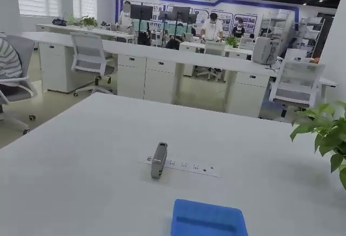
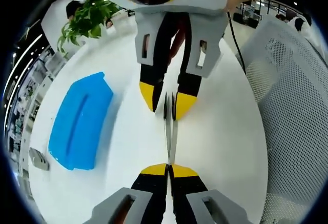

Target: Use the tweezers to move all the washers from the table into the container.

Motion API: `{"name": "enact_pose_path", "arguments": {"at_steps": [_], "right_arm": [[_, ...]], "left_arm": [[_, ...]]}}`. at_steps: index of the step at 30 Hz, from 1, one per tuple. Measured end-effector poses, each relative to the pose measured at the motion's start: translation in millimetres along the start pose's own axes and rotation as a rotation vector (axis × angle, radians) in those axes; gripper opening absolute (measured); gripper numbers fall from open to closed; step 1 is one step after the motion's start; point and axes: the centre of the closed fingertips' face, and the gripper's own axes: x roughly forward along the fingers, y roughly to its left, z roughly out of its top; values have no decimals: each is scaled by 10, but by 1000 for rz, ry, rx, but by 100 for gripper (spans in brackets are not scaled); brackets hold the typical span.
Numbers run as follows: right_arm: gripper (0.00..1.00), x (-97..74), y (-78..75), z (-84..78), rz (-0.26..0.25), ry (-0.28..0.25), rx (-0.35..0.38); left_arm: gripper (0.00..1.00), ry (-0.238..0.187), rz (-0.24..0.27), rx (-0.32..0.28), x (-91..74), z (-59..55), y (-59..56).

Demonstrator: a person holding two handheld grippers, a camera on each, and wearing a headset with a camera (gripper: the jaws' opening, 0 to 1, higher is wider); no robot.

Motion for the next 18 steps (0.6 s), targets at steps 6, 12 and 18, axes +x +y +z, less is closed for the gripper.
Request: {"name": "enact_pose_path", "arguments": {"at_steps": [6, 12, 18], "right_arm": [[18, -249, -33, 120, -70, -100, 105], [22, -724, -143, 226, -218, -224, 211], [36, -1184, -250, 255, -337, -407, 449]], "left_arm": [[0, 13, 9, -50, 5, -10, 27], [0, 11, 48, -105, -5, -14, 47], [14, -33, 80, -238, -54, -34, 23]]}}
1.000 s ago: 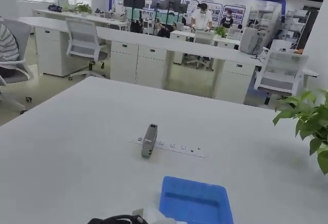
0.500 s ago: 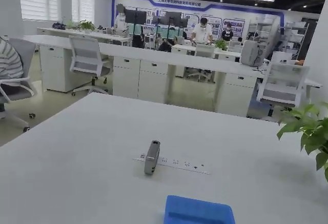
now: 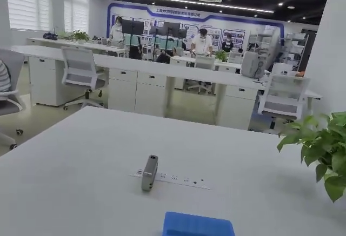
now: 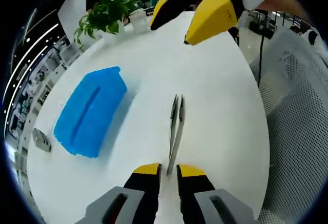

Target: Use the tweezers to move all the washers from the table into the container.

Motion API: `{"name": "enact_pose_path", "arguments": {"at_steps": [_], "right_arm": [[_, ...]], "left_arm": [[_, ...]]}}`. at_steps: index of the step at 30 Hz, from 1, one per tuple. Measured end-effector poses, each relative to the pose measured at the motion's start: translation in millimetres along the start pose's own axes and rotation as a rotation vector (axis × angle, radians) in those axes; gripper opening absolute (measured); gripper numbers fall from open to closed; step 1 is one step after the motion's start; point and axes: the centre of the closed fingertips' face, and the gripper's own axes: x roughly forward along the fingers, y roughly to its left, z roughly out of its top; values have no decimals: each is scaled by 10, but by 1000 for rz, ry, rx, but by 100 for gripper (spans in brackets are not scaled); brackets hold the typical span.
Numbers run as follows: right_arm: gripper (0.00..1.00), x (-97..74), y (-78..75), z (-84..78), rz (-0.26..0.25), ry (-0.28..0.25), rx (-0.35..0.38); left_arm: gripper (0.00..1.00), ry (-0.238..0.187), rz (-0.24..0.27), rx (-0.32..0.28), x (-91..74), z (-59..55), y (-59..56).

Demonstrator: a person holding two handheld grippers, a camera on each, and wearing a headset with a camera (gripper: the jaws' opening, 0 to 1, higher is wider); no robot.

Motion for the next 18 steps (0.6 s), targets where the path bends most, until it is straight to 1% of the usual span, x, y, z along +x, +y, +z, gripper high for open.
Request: {"name": "enact_pose_path", "arguments": {"at_steps": [1, 2, 3, 5, 6, 7, 8, 9, 10, 11, 12, 13, 14, 15, 16, 18], "right_arm": [[39, -30, -12, 10, -8, -12, 33], [41, -75, -28, 31, -19, -36, 77], [45, -94, -40, 43, -25, -53, 98], [49, -133, -63, 29, -43, -64, 123], [53, -155, -89, 18, -62, -72, 136], [56, -164, -96, 5, -74, -77, 156], [60, -184, -98, -21, -83, -79, 177], [63, -192, -103, -36, -88, -81, 185], [65, -208, -109, -50, -97, -86, 190], [66, -232, -121, -69, -114, -92, 191], [68, -246, -131, -83, -124, -95, 195], [70, -262, -163, -105, -143, -101, 207], [73, -276, -181, -117, -154, -107, 212], [75, -294, -208, -147, -164, -108, 221], [76, -305, -218, -161, -168, -110, 226], [83, -331, -252, -187, -185, -121, 250]], "left_arm": [[18, 0, 8, -33, -10, -16, 12], [20, -16, 18, -71, -40, -23, 29], [21, -38, 32, -89, -68, -18, 49], [24, -58, 55, -146, -132, -39, 70], [30, -83, 69, -198, -187, -38, 82], [35, -95, 77, -235, -228, -42, 88], [40, -121, 96, -298, -303, -44, 109], [45, -141, 100, -338, -348, -37, 113], [47, -161, 97, -374, -400, -33, 108], [49, -199, 109, -416, -490, -19, 121], [51, -222, 124, -443, -558, -15, 136], [53, -254, 145, -486, -657, -14, 154], [56, -273, 153, -508, -716, -15, 159], [60, -297, 178, -538, -807, -34, 182], [62, -308, 192, -553, -860, -52, 193], [67, -332, 231, -584, -1005, -96, 212]]}}
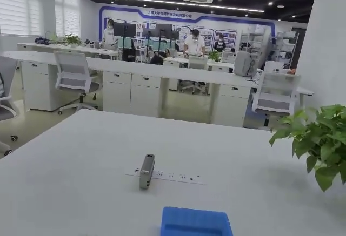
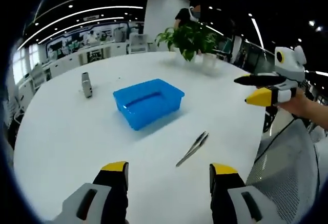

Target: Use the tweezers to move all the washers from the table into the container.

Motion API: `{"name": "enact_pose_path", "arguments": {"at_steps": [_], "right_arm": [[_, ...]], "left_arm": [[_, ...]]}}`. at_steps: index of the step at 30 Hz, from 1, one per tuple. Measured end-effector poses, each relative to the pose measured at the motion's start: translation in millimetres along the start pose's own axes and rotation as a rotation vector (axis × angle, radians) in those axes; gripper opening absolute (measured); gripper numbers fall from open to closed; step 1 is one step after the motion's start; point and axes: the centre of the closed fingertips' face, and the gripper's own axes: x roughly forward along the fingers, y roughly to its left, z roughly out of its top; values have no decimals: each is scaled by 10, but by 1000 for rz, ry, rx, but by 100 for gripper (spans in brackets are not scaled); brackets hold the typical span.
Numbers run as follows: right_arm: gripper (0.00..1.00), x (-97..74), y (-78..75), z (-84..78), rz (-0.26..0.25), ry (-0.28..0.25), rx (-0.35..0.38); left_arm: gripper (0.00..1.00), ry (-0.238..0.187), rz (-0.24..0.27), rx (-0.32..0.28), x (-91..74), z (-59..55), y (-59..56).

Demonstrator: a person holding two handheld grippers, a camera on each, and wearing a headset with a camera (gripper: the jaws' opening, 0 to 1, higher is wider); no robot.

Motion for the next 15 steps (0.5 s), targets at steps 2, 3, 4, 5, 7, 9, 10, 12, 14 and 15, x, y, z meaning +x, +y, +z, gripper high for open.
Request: {"name": "enact_pose_path", "arguments": {"at_steps": [2, 3, 4, 5, 7, 9, 10, 12, 14, 15], "right_arm": [[89, -8, -31, -24, -7, 2, 9], [91, -13, -35, -32, -6, 3, 10], [94, -23, -45, -38, -14, 2, 6], [97, -36, -74, -36, -31, -3, 0], [99, -51, -121, -46, -50, -11, 5], [99, -59, -141, -60, -53, -10, 20], [99, -62, -140, -66, -51, -11, 27], [99, -59, -133, -83, -48, -5, 37], [99, -54, -125, -101, -46, 1, 38], [99, -54, -122, -102, -47, 1, 38]], "left_arm": [[76, -38, 31, -30, -127, 42, 51], [80, -60, 38, -42, -179, 68, 66], [84, -92, 69, -69, -260, 101, 112], [89, -109, 100, -86, -317, 116, 160], [95, -134, 143, -109, -447, 124, 228], [99, -148, 174, -127, -542, 111, 284], [99, -154, 187, -137, -576, 103, 303], [99, -170, 229, -140, -662, 96, 370], [99, -170, 235, -135, -689, 73, 383], [99, -168, 236, -135, -693, 63, 388]]}}
